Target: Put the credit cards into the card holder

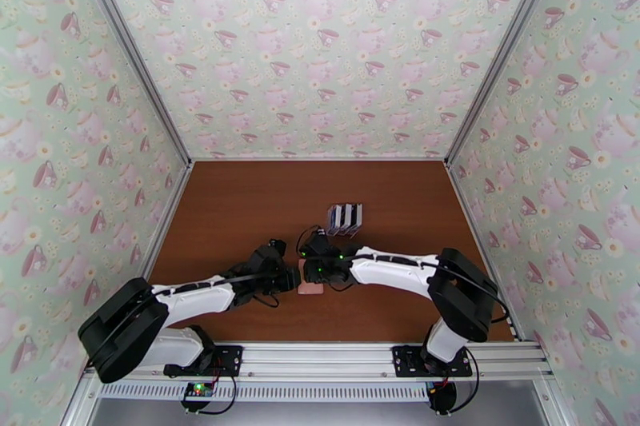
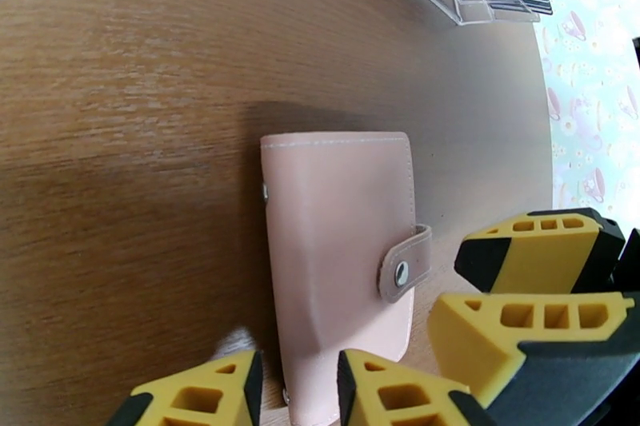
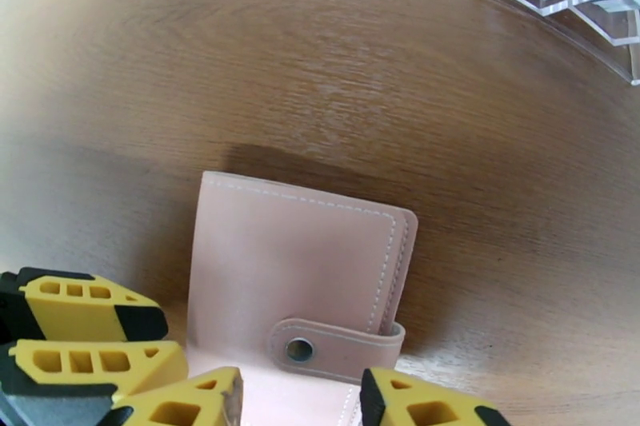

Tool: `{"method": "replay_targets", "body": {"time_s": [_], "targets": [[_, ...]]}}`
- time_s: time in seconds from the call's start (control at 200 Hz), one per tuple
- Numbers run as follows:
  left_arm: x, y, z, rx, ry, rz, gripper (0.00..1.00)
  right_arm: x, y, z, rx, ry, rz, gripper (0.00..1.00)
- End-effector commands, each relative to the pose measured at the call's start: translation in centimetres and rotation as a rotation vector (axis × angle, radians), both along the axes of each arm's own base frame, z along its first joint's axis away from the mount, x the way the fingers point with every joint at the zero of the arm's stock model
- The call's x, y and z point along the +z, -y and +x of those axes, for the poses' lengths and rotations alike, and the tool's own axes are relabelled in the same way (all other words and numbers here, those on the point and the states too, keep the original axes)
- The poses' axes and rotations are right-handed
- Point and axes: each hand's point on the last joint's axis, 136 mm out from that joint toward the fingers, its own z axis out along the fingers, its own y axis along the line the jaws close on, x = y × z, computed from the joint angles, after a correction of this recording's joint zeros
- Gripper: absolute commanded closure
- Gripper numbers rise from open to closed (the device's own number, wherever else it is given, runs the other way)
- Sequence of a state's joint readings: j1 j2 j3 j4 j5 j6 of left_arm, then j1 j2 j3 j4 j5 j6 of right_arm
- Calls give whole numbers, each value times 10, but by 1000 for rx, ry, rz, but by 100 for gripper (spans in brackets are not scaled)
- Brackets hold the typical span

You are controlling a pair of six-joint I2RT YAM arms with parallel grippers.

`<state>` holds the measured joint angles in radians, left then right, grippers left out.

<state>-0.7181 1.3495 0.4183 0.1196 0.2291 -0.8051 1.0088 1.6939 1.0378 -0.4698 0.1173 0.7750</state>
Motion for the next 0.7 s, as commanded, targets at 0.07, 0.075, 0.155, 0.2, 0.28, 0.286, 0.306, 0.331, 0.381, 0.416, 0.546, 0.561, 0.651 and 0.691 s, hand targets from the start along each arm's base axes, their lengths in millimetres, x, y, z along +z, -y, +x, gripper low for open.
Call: {"method": "replay_targets", "body": {"time_s": [0.07, 0.075, 0.155, 0.2, 0.28, 0.286, 0.306, 0.331, 0.381, 0.416, 0.546, 0.561, 0.651, 0.691], "targets": [[-6, -3, -7, -18, -23, 31, 70, -3, -9, 2, -9, -11, -7, 55], [-6, -3, -7, -18, -24, 31, 70, -4, -9, 2, -8, -12, -9, 55], [-7, -3, -7, -18, -27, 37, 70, -8, -10, 3, -10, -19, -14, 56], [-9, -4, -8, -18, -30, 43, 71, -10, -10, 3, -13, -21, -21, 57], [-11, -5, -8, -16, -35, 53, 71, -12, -9, 4, -18, -23, -33, 58], [-11, -6, -8, -15, -34, 53, 71, -12, -9, 4, -18, -25, -35, 58], [-11, -6, -8, -15, -35, 54, 71, -12, -9, 4, -19, -25, -35, 58], [-11, -6, -8, -14, -33, 56, 71, -13, -9, 3, -20, -27, -37, 58], [-12, -6, -8, -14, -35, 60, 71, -14, -9, 3, -19, -31, -41, 58], [-13, -6, -8, -14, -37, 60, 71, -15, -9, 3, -18, -35, -44, 58], [-15, -5, -8, -17, -45, 58, 71, -21, -8, 1, -16, -51, -57, 57], [-16, -4, -8, -17, -45, 58, 70, -22, -8, 1, -16, -54, -62, 57], [-17, -3, -8, -18, -48, 57, 68, -25, -6, -1, -15, -62, -74, 57], [-17, -2, -7, -19, -47, 56, 68, -26, -6, -1, -14, -65, -76, 58]]}}
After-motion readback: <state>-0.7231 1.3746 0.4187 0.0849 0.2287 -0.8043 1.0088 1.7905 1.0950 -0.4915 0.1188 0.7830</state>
